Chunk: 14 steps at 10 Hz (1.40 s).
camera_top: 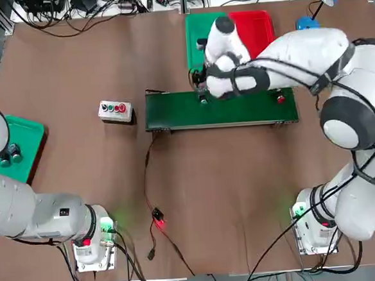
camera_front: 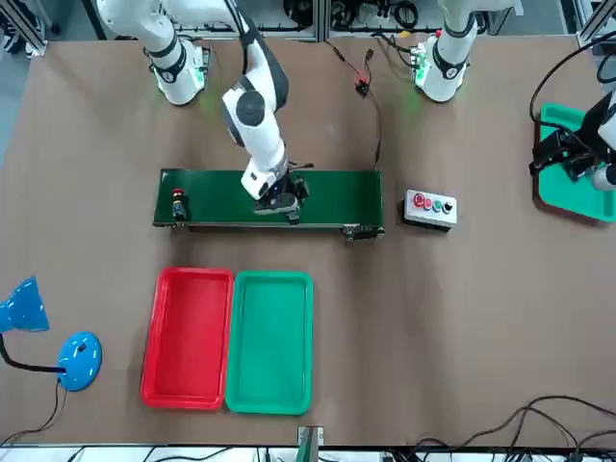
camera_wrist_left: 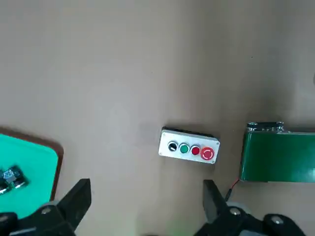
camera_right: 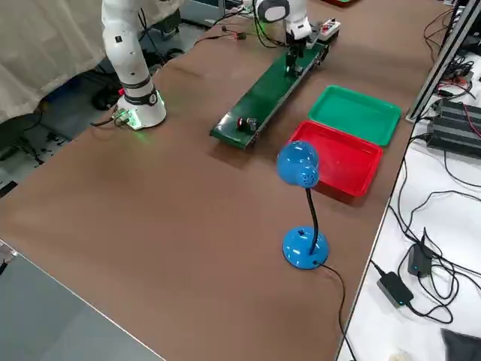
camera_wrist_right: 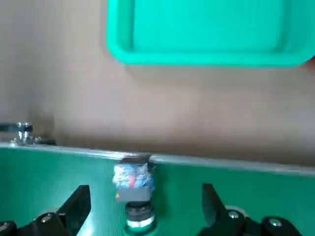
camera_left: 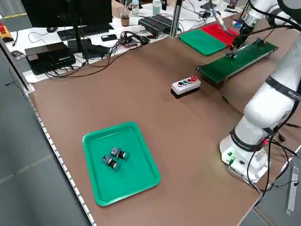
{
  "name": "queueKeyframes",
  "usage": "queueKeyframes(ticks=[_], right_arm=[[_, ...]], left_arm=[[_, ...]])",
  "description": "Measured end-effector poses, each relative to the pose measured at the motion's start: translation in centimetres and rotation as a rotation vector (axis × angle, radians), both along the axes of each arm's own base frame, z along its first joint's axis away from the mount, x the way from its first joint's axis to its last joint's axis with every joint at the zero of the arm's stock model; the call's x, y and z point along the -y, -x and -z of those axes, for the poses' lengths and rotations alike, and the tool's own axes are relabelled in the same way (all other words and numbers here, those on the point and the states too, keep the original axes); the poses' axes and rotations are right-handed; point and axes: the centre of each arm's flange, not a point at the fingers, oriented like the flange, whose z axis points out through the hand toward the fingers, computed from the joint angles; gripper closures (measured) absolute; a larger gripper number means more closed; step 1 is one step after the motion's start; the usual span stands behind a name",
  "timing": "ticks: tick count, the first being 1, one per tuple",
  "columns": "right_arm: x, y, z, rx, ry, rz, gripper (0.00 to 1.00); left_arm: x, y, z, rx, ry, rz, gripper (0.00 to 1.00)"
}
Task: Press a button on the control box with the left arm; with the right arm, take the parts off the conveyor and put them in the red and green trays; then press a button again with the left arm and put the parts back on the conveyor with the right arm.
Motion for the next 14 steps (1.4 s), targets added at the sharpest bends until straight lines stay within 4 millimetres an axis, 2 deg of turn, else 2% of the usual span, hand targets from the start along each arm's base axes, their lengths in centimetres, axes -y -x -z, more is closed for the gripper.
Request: queueKeyframes(ticks=[2,3,5,7,10,12,14], right_arm=[[4.5,-5.8,-6.5,0.001,0.046,0.001,0.00],[7.0,-8.1,-9.3,0.005,0.078,-0.007,0.00],[12.6,-11.4,-14.6,-0.027,0.143,-0.034,0.00],[19.5,-13.6,-20.3,-0.064,0.187,-0.069,0.00],[28.4,-13.9,-26.8,-0.061,0.177,-0.049,0.00],[33.4,-11.8,-30.9,-0.078,0.142,-0.002,0.00],[37.0,-10.1,-33.6,-0.076,0.097,0.028,0.01]], left_arm=[[0.0,0.0,0.0,0.000,0.000,0.000,0.00],[0.0,0.0,0.0,0.000,0.000,0.000,0.00],[0.0,0.0,0.0,0.000,0.000,0.000,0.00],[0.0,0.0,0.0,0.001,0.000,0.000,0.00],[0.0,0.0,-0.1,0.001,0.000,-0.001,0.00],[0.0,0.0,-0.1,0.002,0.000,-0.001,0.00],[0.0,0.0,-0.1,0.002,0.000,-0.001,0.00]])
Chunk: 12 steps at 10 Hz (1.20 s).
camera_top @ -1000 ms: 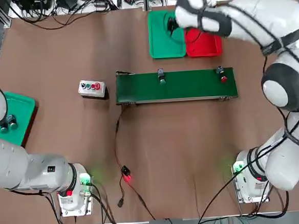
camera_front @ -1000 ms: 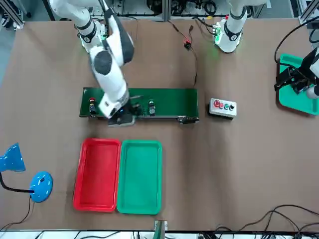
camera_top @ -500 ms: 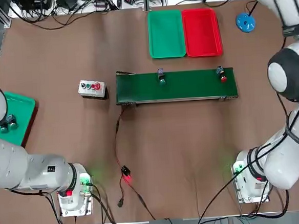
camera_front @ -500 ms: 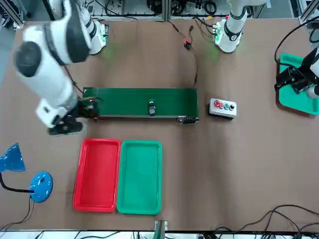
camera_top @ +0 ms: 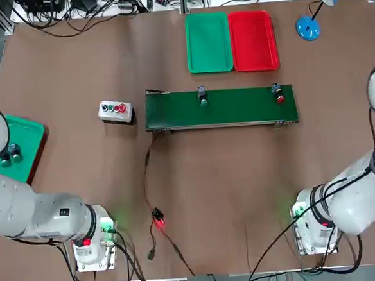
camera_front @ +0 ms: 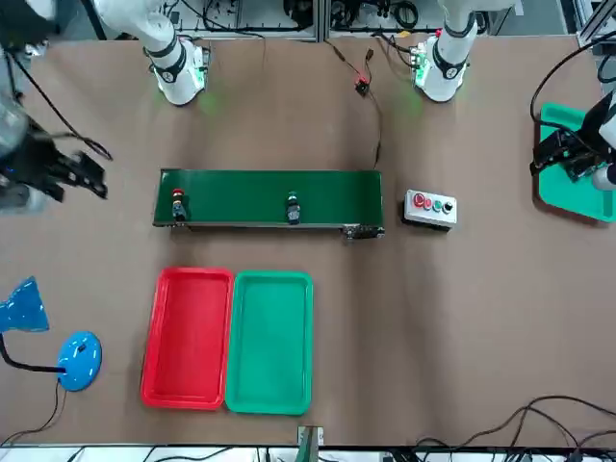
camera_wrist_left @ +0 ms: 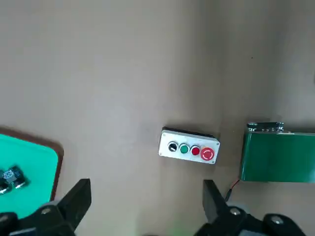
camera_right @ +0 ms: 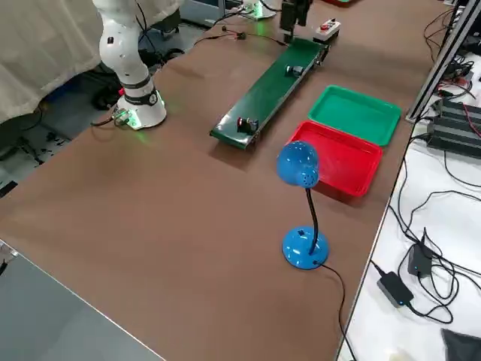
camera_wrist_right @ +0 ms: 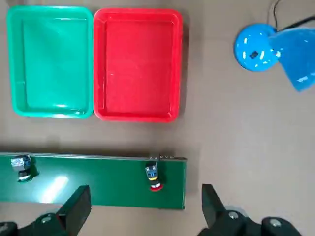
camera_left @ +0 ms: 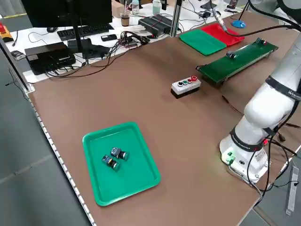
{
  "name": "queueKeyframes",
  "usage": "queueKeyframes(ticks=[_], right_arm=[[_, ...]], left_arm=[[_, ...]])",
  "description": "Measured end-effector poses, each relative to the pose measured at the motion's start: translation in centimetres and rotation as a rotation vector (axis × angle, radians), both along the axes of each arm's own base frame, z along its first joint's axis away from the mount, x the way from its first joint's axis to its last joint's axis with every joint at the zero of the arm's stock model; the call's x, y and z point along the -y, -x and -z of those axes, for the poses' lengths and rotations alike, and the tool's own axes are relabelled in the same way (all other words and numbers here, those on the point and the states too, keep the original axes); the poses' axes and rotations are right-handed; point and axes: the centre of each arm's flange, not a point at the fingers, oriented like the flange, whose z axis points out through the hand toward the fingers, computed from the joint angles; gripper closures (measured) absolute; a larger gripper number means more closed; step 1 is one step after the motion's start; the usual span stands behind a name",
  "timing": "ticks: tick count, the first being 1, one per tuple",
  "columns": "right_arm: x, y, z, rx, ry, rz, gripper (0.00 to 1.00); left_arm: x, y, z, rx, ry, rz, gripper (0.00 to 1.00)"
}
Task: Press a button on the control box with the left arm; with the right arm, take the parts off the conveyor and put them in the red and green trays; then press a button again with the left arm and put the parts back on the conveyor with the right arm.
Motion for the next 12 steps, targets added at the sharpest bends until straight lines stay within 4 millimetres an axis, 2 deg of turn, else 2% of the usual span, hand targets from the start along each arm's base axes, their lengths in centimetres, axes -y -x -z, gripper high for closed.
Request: queueKeyframes(ticks=[1,4,7,12], right_arm=[[0.9,0.5,-0.9,0.009,-0.012,0.000,0.01],[0.4,1.4,-2.0,0.027,0.025,-0.001,0.01],[2.3,1.8,-2.5,0.036,0.023,0.033,0.01],[2.3,2.0,-1.9,0.015,0.024,0.033,0.01]], left_arm=[[0.0,0.0,0.0,0.000,0.000,0.000,0.00],[0.0,0.0,0.0,0.000,0.000,0.000,0.00],[0.0,0.0,0.0,0.000,0.000,0.000,0.00],[0.0,0.0,0.0,0.000,0.000,0.000,0.00]])
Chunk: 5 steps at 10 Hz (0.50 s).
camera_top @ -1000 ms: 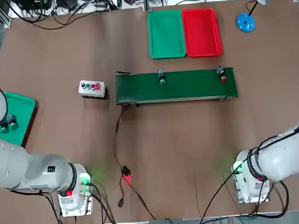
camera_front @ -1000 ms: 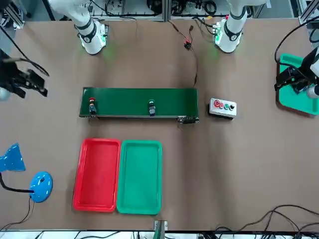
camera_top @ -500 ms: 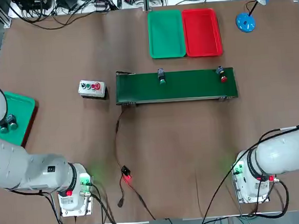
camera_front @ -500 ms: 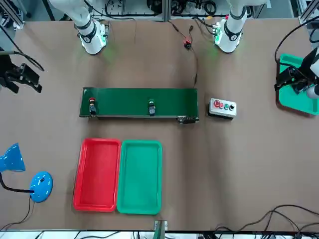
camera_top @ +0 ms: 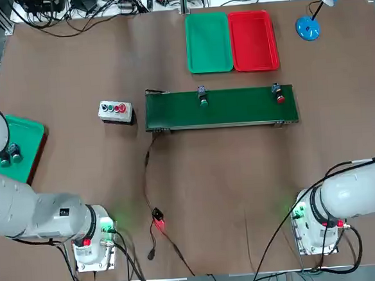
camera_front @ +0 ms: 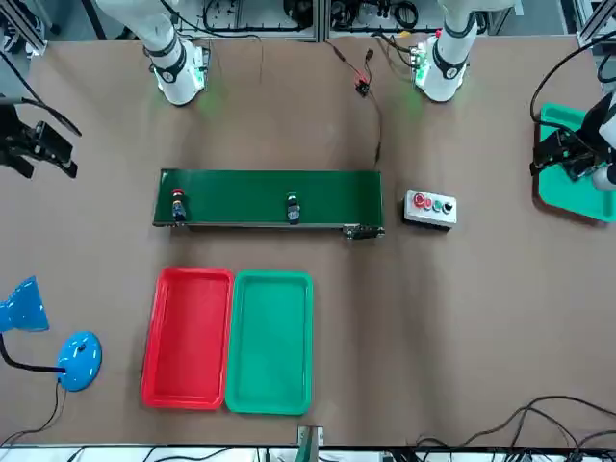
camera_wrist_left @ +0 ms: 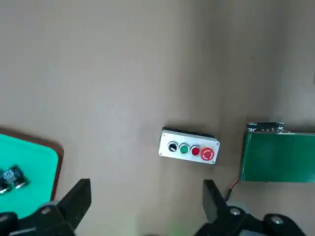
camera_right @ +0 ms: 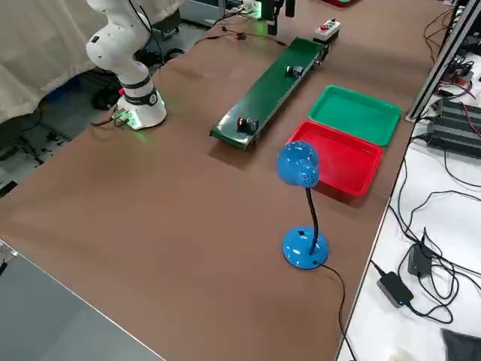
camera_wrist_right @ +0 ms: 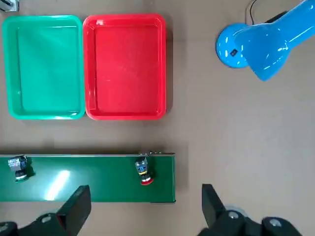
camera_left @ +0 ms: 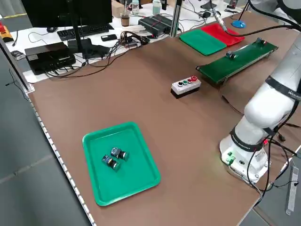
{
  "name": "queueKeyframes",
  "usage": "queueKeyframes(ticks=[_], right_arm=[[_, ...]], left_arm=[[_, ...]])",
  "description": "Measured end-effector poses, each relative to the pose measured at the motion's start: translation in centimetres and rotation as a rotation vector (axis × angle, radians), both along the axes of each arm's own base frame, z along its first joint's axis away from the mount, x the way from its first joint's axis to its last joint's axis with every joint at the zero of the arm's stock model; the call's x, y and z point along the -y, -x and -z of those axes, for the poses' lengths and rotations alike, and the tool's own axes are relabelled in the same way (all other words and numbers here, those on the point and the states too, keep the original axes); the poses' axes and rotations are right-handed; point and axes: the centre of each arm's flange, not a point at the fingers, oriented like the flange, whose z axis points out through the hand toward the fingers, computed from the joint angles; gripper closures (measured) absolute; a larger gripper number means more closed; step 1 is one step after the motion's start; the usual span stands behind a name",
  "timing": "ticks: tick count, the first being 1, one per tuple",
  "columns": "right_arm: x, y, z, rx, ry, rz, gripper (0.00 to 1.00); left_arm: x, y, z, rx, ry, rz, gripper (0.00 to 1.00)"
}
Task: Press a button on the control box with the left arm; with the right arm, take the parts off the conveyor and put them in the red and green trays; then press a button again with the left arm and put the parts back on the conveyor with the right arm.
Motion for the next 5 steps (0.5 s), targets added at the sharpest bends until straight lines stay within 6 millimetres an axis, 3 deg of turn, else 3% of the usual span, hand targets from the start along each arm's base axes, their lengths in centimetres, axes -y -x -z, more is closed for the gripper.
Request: queueKeyframes(ticks=[5], right_arm=[[-0.33,0.17,0.13,-0.014,0.000,-0.006,0.01]], left_arm=[[0.11,0.00,0.00,0.000,0.000,0.002,0.00]])
